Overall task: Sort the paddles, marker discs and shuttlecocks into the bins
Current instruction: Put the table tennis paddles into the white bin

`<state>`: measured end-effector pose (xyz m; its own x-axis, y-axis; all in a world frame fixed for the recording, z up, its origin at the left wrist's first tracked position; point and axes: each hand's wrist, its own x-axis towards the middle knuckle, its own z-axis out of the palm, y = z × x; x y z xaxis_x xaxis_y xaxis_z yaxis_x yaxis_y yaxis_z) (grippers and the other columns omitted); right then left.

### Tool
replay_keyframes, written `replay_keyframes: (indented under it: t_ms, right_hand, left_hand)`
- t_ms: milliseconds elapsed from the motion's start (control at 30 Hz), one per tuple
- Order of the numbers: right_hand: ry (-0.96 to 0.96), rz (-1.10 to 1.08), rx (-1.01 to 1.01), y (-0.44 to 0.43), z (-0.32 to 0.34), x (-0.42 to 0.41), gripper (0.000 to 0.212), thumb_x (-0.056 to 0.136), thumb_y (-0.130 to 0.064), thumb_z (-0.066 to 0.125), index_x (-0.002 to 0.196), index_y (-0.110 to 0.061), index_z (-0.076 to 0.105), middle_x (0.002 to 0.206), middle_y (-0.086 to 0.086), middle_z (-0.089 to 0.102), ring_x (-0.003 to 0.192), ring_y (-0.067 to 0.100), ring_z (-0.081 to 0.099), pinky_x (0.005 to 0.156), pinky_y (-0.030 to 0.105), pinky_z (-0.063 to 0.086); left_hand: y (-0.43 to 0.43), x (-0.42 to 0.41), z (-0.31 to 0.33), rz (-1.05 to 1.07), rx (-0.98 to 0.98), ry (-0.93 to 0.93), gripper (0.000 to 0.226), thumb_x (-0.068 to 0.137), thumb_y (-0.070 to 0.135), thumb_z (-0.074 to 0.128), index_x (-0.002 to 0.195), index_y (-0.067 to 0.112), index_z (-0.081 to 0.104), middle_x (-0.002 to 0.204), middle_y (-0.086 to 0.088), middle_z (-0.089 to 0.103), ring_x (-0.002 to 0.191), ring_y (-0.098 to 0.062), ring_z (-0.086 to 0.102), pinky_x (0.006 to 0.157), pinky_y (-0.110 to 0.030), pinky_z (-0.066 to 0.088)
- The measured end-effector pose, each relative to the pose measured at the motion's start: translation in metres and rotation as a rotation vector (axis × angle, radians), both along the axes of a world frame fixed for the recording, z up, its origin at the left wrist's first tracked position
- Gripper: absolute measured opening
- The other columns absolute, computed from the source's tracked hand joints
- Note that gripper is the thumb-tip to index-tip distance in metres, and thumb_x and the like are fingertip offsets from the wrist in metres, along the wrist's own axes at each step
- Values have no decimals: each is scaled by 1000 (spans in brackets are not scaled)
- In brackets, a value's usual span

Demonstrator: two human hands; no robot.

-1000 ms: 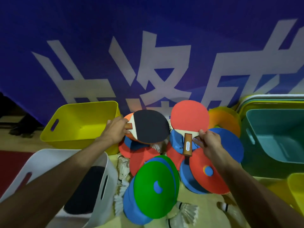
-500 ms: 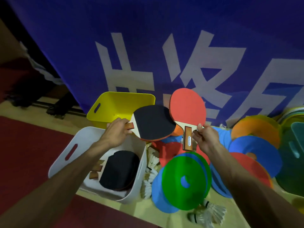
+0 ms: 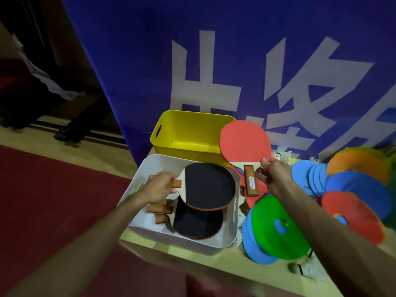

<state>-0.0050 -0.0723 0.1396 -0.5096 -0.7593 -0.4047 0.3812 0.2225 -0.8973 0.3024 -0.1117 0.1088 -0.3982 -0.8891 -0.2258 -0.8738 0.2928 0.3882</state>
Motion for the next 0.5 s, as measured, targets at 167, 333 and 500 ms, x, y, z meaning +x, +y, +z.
replay_keyframes:
  t_ms: [167,333,500]
  right_hand:
    - [57,-4,47,5,4,15,26,95,1,47,75,-13,53,68,3,55,55,11,54,50,27,51]
    - [93,6,94,6,1,17,12,95,-2,50,90,-9,58,77,6,60,68,17,57,54,30,50]
    - [119,26,119,7,-3,18,11,95,-4,50,102,-7,59,82,8,63,70,18,61,47,24,51]
  left_hand:
    - [-16,9,-29,-92,58,-75,33,89,23,64,119,14,54,123,-4,55,115,-22,49,100,-37,33]
    - [-35,5,-46,-160,20,-118,36,87,24,64,120,18,54,122,-1,55,114,-21,49,95,-33,30]
    - [-50,6,-60,-204,47,-218,33,88,25,63,118,19,54,121,-1,56,112,-21,49,93,-33,31]
